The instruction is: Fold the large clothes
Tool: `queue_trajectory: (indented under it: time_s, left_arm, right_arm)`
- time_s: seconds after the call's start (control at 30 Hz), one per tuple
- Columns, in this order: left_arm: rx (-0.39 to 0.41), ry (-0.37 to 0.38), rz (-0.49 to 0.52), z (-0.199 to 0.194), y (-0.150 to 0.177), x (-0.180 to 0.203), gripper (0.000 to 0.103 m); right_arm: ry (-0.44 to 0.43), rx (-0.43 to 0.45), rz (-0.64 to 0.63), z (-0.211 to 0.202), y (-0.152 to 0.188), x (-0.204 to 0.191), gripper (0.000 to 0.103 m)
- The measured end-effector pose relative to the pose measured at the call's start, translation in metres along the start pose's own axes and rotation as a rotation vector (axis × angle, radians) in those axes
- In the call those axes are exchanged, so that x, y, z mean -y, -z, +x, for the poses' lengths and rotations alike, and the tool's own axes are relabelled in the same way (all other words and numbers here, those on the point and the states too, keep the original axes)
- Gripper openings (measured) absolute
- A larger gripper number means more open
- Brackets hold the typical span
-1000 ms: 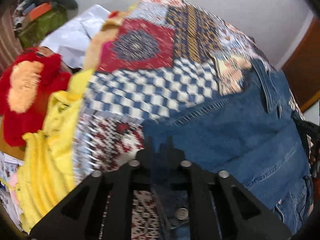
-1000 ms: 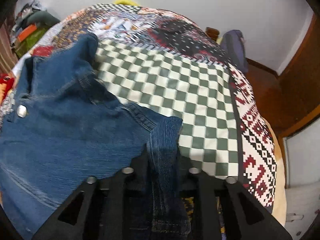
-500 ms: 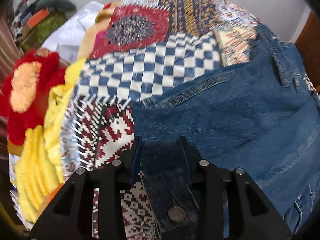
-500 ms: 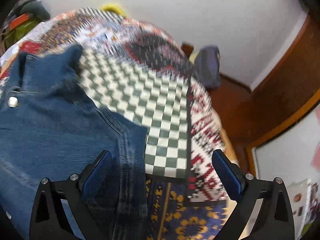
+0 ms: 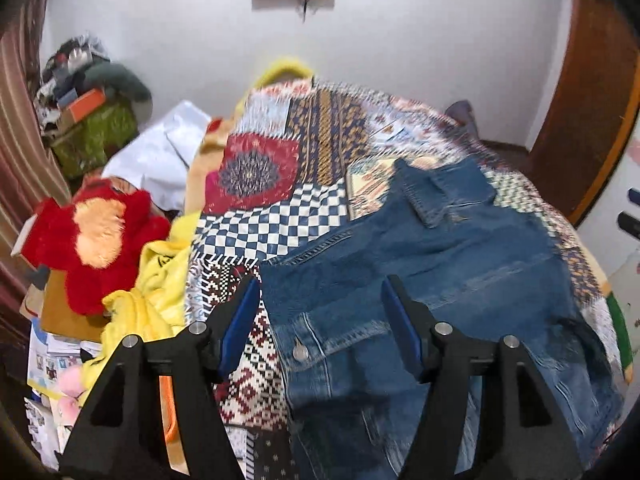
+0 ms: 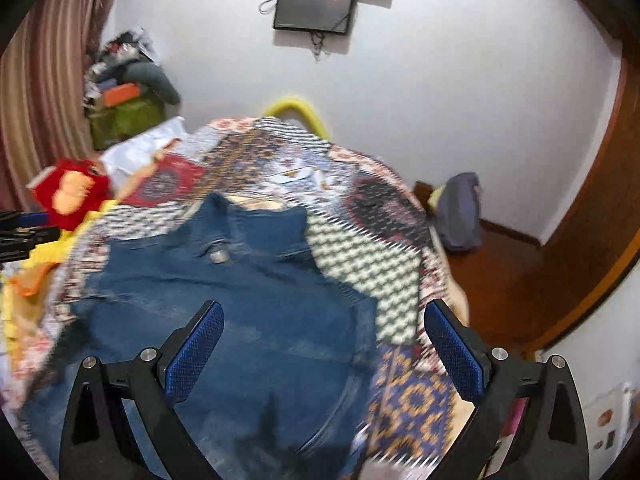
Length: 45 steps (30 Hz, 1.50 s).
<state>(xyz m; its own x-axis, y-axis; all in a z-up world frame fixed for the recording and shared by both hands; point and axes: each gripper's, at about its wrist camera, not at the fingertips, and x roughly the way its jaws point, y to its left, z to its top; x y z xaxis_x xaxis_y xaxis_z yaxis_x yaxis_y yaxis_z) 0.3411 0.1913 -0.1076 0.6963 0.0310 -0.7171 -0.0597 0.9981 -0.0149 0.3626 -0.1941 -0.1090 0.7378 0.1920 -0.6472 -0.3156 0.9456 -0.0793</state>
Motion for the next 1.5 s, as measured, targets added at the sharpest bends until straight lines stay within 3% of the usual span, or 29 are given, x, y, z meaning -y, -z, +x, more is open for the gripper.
queue_trajectory:
  time_s: [0.03, 0.1, 0.13, 0.23, 0.5, 0.7, 0.87, 1.13, 1.23, 1.27, 1.3, 1.33, 1.4, 1.43, 1.5]
  left_arm:
    - [0.006, 0.010, 0.003, -0.010, 0.004, 0.001, 0.064]
    - [0.022, 0.032, -0.002, -0.032, 0.017, 0.002, 0.082]
    - [0.033, 0.034, -0.006, -0.038, 0.021, 0.002, 0.085]
    - [0.059, 0.040, -0.002, -0.062, 0.047, 0.004, 0.086]
    - [-0.022, -0.003, 0.001, -0.086, 0.117, 0.001, 0.087]
    - [-0.088, 0.016, -0.053, -0.084, 0.171, -0.002, 0.087]
    - [-0.199, 0.048, -0.113, -0.067, 0.209, 0.005, 0.087]
    - [-0.346, 0.137, -0.231, -0.039, 0.243, 0.014, 0.087]
    - [-0.367, 0.204, -0.338, -0.032, 0.252, 0.007, 0.078]
    - [-0.376, 0.242, -0.384, -0.030, 0.255, 0.004, 0.071]
    - [-0.380, 0.260, -0.407, -0.029, 0.257, 0.002, 0.069]
    - [-0.376, 0.259, -0.413, -0.030, 0.258, 0.002, 0.068]
    - [-0.361, 0.249, -0.397, -0.032, 0.258, 0.005, 0.058]
    - [-0.357, 0.244, -0.389, -0.033, 0.257, 0.006, 0.054]
    - [-0.336, 0.217, -0.359, -0.039, 0.253, 0.008, 0.036]
  right_arm:
    - [-0.013, -0.002, 0.009, -0.006, 0.004, -0.001, 0.100]
    - [-0.034, -0.010, 0.032, -0.022, 0.016, -0.006, 0.100]
    - [-0.039, -0.017, 0.040, -0.028, 0.023, -0.008, 0.100]
    - [-0.045, -0.047, 0.058, -0.044, 0.046, -0.010, 0.100]
    - [-0.049, -0.158, 0.153, -0.066, 0.128, 0.000, 0.100]
    - [-0.050, -0.209, 0.240, -0.078, 0.178, 0.014, 0.100]
    - [-0.108, -0.279, 0.343, -0.074, 0.215, 0.024, 0.099]
    - [-0.201, -0.371, 0.375, -0.061, 0.246, 0.016, 0.070]
    - [-0.198, -0.363, 0.389, -0.060, 0.251, 0.013, 0.065]
    - [-0.193, -0.363, 0.394, -0.059, 0.253, 0.014, 0.058]
    - [-0.194, -0.366, 0.395, -0.059, 0.253, 0.015, 0.055]
    - [-0.203, -0.367, 0.399, -0.058, 0.253, 0.015, 0.054]
    - [-0.208, -0.363, 0.406, -0.058, 0.254, 0.017, 0.038]
    - [-0.196, -0.364, 0.399, -0.057, 0.254, 0.018, 0.036]
    - [-0.200, -0.354, 0.396, -0.059, 0.252, 0.021, 0.025]
